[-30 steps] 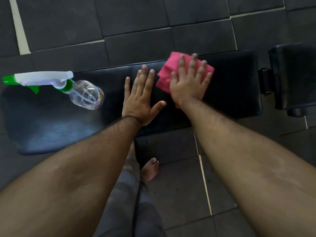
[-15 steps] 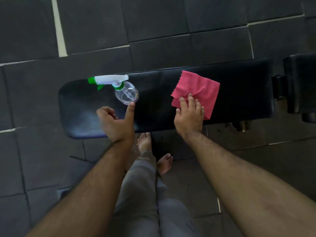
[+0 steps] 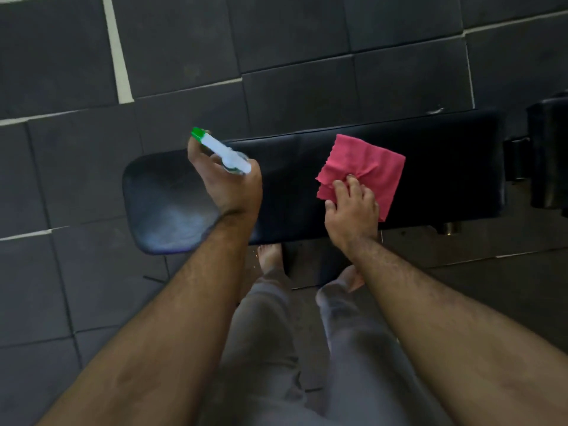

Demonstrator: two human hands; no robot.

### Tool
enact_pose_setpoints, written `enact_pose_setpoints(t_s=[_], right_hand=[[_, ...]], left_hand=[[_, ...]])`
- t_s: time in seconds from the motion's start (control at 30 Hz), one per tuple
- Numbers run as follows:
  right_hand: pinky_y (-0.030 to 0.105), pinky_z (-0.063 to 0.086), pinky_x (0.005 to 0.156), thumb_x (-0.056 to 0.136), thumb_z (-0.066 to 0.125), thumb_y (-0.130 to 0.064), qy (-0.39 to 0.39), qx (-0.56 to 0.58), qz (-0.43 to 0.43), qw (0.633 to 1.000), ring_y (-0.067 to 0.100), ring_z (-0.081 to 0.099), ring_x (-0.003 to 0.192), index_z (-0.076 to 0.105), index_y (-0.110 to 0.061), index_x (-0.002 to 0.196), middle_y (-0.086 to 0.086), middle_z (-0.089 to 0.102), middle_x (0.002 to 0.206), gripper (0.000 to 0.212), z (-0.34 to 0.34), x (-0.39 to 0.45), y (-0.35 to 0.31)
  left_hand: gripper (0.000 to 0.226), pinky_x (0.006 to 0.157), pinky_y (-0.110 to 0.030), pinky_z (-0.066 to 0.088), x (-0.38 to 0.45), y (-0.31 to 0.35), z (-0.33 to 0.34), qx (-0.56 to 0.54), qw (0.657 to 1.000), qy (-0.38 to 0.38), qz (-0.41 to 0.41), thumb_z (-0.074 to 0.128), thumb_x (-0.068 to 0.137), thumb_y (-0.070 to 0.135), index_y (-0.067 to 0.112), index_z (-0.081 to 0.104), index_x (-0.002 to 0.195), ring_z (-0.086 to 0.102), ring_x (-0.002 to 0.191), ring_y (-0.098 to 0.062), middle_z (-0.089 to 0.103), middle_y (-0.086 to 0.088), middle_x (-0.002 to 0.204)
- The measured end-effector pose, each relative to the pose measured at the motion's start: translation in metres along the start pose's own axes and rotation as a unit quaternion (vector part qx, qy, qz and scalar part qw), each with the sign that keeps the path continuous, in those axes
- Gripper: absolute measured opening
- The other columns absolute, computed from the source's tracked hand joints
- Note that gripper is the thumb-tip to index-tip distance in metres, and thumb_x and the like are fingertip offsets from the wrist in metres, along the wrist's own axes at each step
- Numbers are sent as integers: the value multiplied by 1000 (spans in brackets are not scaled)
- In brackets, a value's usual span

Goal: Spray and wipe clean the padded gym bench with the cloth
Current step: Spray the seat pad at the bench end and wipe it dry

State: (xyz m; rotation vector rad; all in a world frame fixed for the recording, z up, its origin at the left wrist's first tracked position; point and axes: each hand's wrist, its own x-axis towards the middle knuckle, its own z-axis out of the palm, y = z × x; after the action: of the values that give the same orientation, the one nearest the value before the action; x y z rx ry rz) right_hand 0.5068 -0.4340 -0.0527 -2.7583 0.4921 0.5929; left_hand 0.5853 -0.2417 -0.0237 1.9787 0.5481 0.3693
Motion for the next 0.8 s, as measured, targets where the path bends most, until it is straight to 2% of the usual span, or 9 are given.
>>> enact_pose_setpoints(t_s=[0.1, 0.17, 0.23, 0.37, 0.47, 0.53, 0.63, 0.7, 0.8], right_hand=[[57, 40, 114, 102, 60, -38, 14, 27, -38, 999, 35, 47, 139, 59, -23, 149, 4, 47, 164, 49, -5, 4, 20], [57, 44, 111, 102, 62, -34, 37, 69, -85, 993, 35, 51, 135, 62, -19, 145, 6, 53, 160, 46, -12, 10, 43], [57, 48, 110, 101, 63, -31, 80, 95, -130, 984, 39, 54, 132, 65, -14, 142, 11, 57, 154, 44, -19, 19, 78], [57, 41, 117, 103, 61, -35, 127, 83, -82, 985, 39, 49, 144, 66, -11, 142, 13, 59, 153, 46, -45, 45, 173], [56, 32, 125, 105, 57, -37, 138, 73, 12, 988, 37, 40, 153, 61, -11, 148, 13, 55, 158, 50, -72, 65, 262], [57, 26, 128, 107, 54, -40, 142, 65, 82, 984, 38, 33, 158, 53, -11, 154, 14, 48, 164, 56, -90, 76, 324], [61, 19, 130, 109, 48, -45, 120, 44, 161, 979, 38, 18, 164, 37, -12, 165, 12, 31, 175, 66, -114, 93, 400], [62, 18, 129, 109, 44, -48, 98, 32, 168, 980, 36, 13, 165, 31, -16, 167, 8, 24, 177, 68, -122, 103, 437], [58, 23, 129, 110, 42, -45, 81, 53, 124, 988, 31, 19, 165, 31, -21, 167, 3, 25, 178, 64, -124, 110, 473]], left_hand=[[56, 97, -31, 56, 0, 21, 19, 53, 985, -121, 107, 74, 85, 0, -5, 57, 138, 63, 105, -8, 57, 12, 124], [47, 105, -22, 50, -5, 37, 44, 75, 948, -241, 192, 79, 91, 11, -3, 61, 132, 61, 123, -20, 60, -8, 137], [48, 102, -16, 48, -16, 62, 77, 81, 911, -343, 213, 79, 95, 34, 6, 65, 131, 60, 122, -9, 62, 1, 137], [49, 91, -37, 56, -61, 116, 161, 81, 856, -472, 194, 65, 102, 56, 23, 65, 137, 70, 101, -10, 72, 13, 110], [43, 87, -45, 62, -103, 155, 228, 91, 824, -540, 148, 60, 101, 64, 31, 71, 126, 71, 87, -9, 72, 17, 91], [40, 75, -53, 65, -133, 176, 275, 125, 799, -576, 121, 62, 97, 66, 33, 70, 118, 69, 71, -14, 67, 14, 78], [25, 57, -52, 65, -174, 199, 339, 157, 770, -611, 91, 67, 96, 64, 44, 71, 111, 65, 57, -9, 64, 13, 65], [21, 52, -51, 65, -199, 211, 379, 171, 762, -620, 75, 69, 97, 60, 41, 74, 104, 66, 54, -9, 65, 10, 62], [37, 53, -50, 66, -227, 226, 434, 214, 746, -627, 68, 69, 95, 61, 25, 76, 97, 74, 57, -21, 71, 0, 65]])
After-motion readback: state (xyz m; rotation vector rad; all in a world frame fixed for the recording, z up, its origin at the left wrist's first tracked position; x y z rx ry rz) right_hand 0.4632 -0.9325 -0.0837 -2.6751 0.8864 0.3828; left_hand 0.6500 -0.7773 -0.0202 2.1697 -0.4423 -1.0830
